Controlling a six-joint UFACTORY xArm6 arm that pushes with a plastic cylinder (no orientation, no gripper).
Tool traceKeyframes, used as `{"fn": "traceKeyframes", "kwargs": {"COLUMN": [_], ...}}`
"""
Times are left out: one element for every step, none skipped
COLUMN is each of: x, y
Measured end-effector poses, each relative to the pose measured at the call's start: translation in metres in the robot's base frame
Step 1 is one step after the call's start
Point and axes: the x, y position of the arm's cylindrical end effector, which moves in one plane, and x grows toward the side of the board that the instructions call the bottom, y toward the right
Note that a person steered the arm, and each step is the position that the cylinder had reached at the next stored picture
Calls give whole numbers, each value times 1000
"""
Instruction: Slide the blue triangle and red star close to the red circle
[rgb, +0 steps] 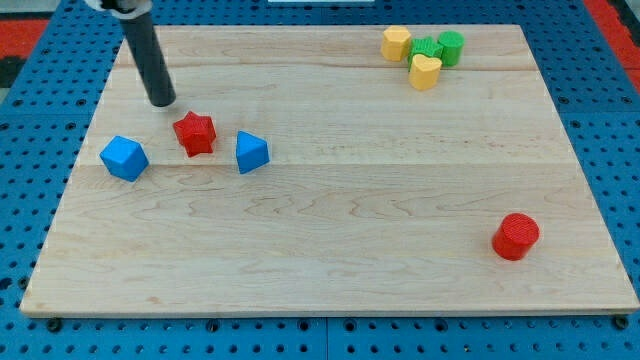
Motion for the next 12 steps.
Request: {"fn": "traceKeyframes", "kwargs": {"x": [-2, -2, -6, -24, -48, -69, -71, -60, 5, 35, 43, 64], "y": [-14, -15, -15, -23, -50, -80, -92, -92, -65, -41, 16, 29]}}
